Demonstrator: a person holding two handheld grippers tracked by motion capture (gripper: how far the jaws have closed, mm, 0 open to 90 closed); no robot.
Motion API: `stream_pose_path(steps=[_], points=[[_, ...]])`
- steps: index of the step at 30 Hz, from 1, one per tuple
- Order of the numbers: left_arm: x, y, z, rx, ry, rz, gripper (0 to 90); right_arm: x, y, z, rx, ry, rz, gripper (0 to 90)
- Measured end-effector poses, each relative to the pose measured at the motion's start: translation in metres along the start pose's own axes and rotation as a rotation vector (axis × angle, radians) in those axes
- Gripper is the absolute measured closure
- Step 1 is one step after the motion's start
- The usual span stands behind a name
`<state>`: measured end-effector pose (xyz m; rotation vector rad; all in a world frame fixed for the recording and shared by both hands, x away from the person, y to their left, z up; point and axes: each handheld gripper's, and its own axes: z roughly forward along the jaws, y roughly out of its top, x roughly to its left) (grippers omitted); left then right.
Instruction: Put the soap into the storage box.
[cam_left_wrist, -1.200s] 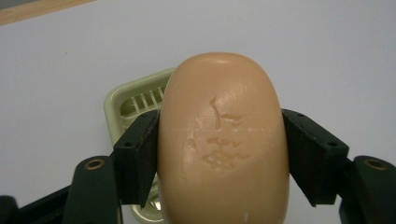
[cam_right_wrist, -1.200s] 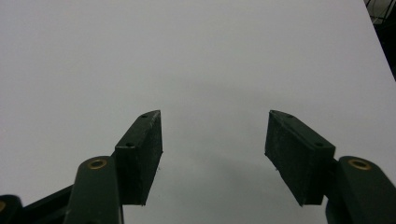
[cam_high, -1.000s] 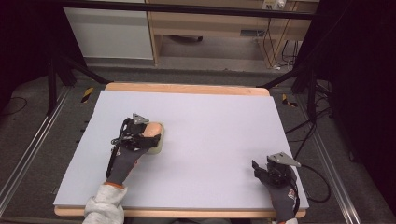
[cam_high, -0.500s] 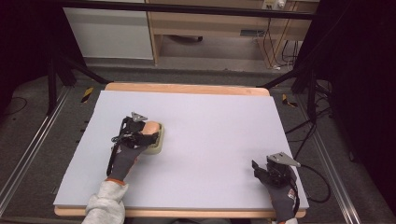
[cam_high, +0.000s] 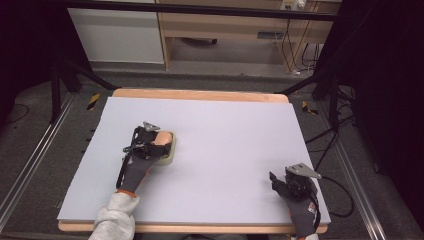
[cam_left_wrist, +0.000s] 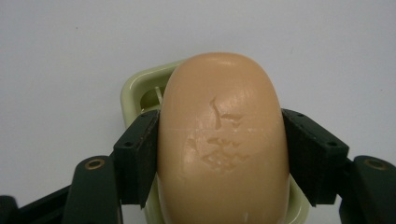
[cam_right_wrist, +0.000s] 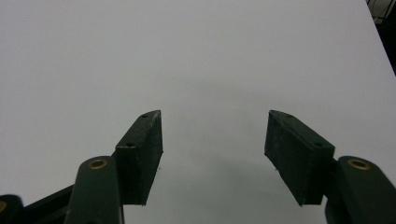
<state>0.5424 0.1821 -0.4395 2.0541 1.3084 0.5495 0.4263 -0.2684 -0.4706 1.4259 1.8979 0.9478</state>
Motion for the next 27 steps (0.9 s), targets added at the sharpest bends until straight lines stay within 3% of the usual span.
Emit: stream_pose_path(steps=[16,27], points=[[0.0009,-0.0045,0.0113,0.022,0.013,-0.019,31.5,0.0,-0.0003,0.0005,0.002,0.003,-0.001,36.7],[0.0002,-0.0049,0.0084,0.002,0.016,-0.027,28.3,0.0002,-0.0008,0.0009,0.005,0.002,-0.001,35.9]])
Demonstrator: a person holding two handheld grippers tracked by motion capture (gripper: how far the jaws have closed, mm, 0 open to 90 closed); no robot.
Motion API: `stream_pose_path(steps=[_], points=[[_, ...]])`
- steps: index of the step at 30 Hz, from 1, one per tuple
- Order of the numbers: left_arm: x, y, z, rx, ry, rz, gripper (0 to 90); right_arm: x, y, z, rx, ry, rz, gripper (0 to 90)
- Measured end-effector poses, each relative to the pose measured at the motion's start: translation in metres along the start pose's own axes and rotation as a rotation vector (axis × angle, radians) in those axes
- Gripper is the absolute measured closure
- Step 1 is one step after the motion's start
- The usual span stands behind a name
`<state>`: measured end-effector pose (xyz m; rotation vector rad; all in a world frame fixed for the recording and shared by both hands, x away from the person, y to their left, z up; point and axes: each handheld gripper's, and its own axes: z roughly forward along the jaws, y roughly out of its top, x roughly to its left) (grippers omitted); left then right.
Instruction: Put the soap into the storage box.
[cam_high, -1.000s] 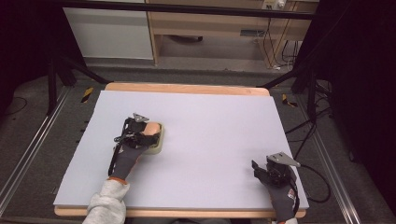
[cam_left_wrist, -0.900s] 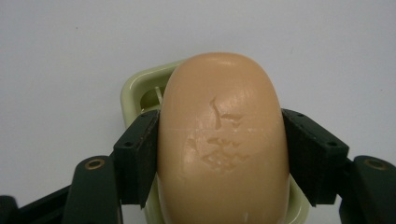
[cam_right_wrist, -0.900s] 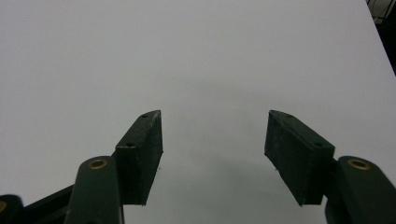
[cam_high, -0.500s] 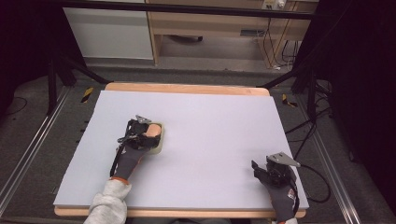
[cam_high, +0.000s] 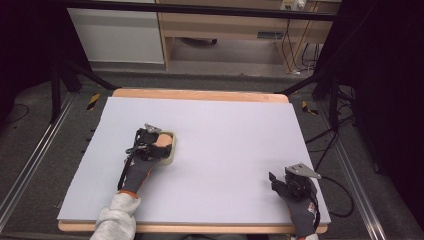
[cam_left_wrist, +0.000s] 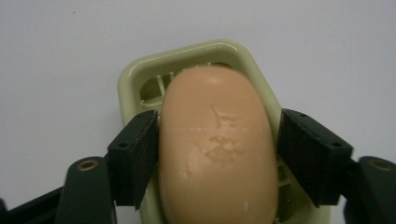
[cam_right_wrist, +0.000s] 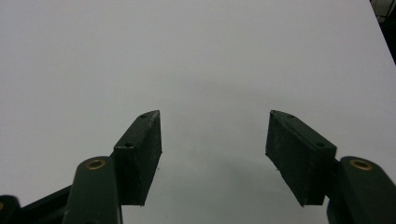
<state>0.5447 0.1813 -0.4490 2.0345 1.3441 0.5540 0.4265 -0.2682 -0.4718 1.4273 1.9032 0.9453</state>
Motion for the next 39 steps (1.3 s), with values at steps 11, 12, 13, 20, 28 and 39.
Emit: stream_pose_path(steps=[11,12,13,20,28,39], points=[[0.0,0.0,-0.025,-0.05,-0.027,0.001,28.7,0.0,-0.001,0.0,0.004,-0.002,0.004,35.8],[0.0,0.0,-0.029,-0.055,-0.03,0.007,28.6,0.0,-0.001,0.0,0.005,-0.002,0.008,35.7],[-0.001,-0.001,-0.032,-0.06,-0.03,0.01,28.5,-0.001,-0.001,0.0,0.003,-0.002,0.01,35.8],[0.002,-0.013,-0.05,-0.084,-0.046,0.017,28.3,-0.003,-0.002,0.001,0.007,-0.007,0.016,35.8],[0.023,-0.034,-0.073,-0.152,-0.037,-0.022,28.3,-0.004,-0.003,0.002,0.011,-0.018,0.026,34.9],[0.048,-0.074,-0.09,-0.175,0.022,-0.03,25.8,-0.007,-0.005,0.001,0.014,-0.033,0.038,34.0]])
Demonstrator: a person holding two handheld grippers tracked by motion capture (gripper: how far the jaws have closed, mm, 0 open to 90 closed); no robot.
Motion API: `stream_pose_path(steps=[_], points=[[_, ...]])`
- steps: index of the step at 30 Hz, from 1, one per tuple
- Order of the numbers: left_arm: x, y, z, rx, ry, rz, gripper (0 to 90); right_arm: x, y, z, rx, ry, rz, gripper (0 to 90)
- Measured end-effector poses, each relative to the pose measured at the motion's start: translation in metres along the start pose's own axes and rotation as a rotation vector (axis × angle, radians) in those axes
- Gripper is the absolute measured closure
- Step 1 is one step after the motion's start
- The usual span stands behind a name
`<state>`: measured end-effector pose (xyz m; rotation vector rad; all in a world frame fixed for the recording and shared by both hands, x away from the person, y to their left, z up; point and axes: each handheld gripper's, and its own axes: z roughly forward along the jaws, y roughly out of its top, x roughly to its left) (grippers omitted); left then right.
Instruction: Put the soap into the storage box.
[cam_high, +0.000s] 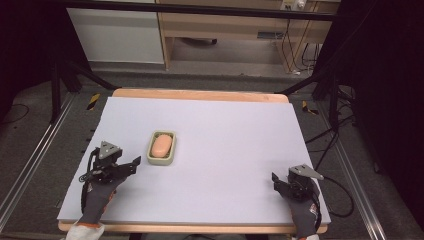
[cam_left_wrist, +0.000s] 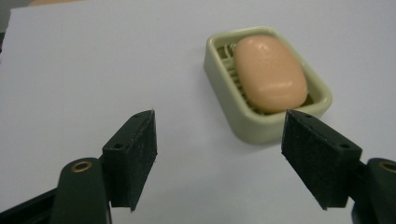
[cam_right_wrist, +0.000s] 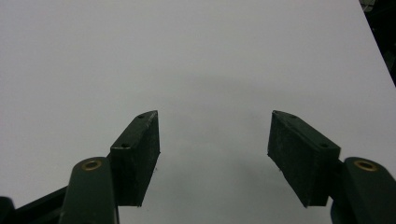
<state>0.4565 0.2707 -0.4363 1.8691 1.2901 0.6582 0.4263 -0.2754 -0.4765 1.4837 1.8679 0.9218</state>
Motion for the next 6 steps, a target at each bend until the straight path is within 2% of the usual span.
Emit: stream_pose_path(steps=[4,6], points=[[0.008,-0.015,-0.003,0.017,0.031,0.006,25.8,0.0,0.0,0.0,0.004,-0.002,0.0,33.6],[0.01,-0.02,-0.003,0.019,0.039,-0.009,25.8,0.0,0.0,0.0,0.002,-0.006,0.001,33.6]])
